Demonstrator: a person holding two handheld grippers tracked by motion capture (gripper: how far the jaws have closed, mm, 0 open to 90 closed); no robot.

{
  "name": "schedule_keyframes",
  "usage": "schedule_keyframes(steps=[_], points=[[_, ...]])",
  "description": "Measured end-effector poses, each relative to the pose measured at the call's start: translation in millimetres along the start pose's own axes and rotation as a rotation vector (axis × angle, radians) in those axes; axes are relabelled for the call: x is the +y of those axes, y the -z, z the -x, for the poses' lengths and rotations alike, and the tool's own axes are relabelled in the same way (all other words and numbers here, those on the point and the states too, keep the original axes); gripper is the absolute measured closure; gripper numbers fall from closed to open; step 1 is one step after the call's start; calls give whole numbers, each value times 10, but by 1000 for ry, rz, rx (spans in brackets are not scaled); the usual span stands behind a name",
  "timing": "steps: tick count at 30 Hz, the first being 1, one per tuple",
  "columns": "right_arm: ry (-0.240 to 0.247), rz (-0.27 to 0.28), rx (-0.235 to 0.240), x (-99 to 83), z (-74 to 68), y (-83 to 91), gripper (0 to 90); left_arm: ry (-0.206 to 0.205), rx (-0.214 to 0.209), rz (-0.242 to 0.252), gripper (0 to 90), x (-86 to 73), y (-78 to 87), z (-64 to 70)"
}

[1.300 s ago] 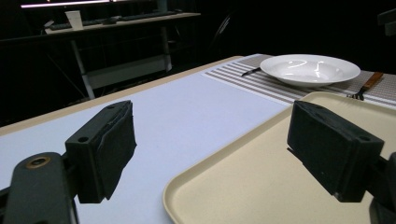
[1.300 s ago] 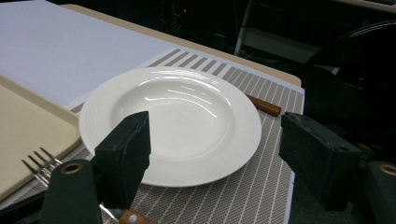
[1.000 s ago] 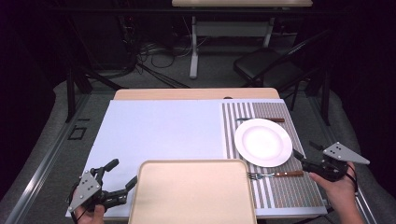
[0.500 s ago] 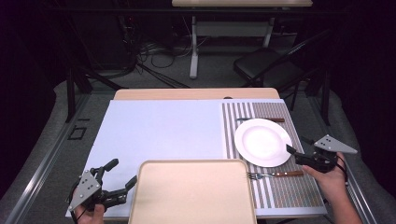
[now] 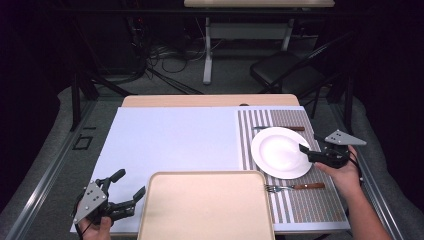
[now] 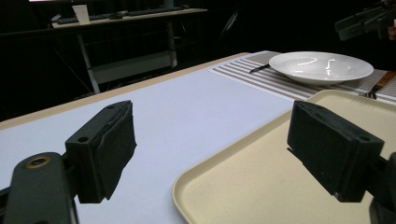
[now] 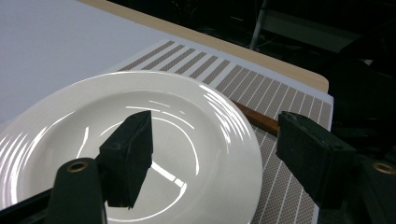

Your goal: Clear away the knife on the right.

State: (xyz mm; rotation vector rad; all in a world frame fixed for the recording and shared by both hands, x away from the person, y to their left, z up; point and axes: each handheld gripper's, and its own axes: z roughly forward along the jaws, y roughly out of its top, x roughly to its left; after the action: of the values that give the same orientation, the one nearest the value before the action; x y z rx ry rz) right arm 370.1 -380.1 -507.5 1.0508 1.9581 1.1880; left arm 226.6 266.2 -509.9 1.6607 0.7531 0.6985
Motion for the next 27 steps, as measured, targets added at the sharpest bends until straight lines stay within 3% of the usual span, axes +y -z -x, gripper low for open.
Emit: schedule_keyframes(steps=[16, 18, 27], points=[[23, -36, -1, 396, 185, -406, 245, 2, 14, -6, 155, -7, -10, -17], [33, -61, 4, 438, 193, -462, 245, 4, 15, -4, 155, -8, -9, -18], [40, -52, 24, 582, 232, -621, 249, 4, 17, -10, 155, -12, -24, -23]])
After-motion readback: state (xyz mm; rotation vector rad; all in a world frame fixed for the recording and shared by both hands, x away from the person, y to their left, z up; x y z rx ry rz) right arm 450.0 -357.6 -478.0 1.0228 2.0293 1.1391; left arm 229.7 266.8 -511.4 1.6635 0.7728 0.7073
